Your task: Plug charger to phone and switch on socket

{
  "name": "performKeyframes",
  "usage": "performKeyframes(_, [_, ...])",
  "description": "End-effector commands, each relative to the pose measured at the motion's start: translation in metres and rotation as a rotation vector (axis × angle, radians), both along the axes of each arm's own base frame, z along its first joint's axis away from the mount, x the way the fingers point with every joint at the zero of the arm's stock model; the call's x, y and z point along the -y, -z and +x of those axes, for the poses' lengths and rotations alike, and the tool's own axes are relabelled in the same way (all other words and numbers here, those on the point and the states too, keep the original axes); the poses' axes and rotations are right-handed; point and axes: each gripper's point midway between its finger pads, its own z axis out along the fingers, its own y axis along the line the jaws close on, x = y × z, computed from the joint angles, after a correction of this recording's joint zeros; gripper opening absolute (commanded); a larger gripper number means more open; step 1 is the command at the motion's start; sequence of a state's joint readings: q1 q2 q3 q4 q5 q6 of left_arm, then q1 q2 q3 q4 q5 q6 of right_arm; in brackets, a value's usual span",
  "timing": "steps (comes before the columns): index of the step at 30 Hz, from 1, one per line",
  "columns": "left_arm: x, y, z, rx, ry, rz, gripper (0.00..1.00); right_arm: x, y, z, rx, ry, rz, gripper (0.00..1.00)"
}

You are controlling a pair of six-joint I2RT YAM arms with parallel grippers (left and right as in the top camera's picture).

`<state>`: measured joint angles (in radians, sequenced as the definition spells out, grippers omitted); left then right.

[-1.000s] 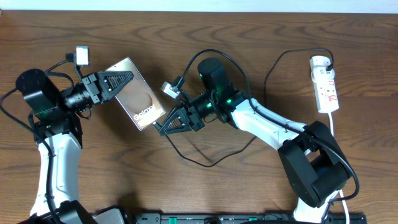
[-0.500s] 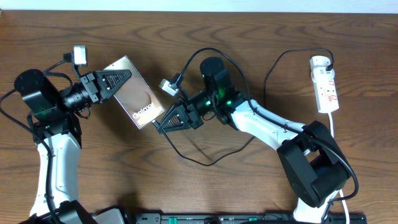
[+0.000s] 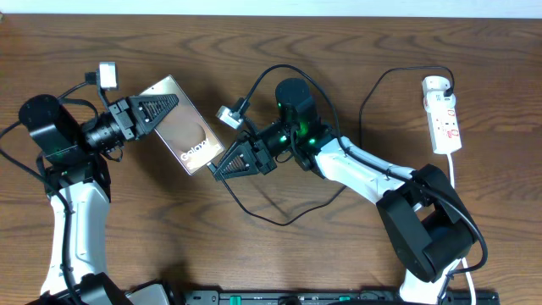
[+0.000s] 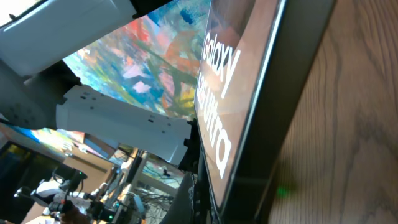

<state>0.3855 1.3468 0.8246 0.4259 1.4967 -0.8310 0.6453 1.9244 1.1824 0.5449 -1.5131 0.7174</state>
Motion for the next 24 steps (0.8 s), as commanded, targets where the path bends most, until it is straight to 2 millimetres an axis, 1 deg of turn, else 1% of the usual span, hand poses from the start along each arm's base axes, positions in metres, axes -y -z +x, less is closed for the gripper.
performKeyframes(1, [0.011,0.004,-0.014,0.048,0.086,0.01,0.07,-0.009,-0.013,0.016,0.045,0.085,0.019,0.01])
performKeyframes(9, [0.011,0.004,-0.014,0.058,0.089,0.015,0.07,-0.01,-0.013,0.018,0.044,0.096,0.017,0.01])
performKeyframes(16, [0.029,0.004,-0.018,0.09,0.144,0.029,0.08,-0.011,-0.013,0.021,0.036,0.119,0.009,0.01])
performKeyframes(24, [0.031,0.004,-0.018,0.093,0.149,0.03,0.07,-0.01,-0.013,0.021,0.035,0.112,0.009,0.01])
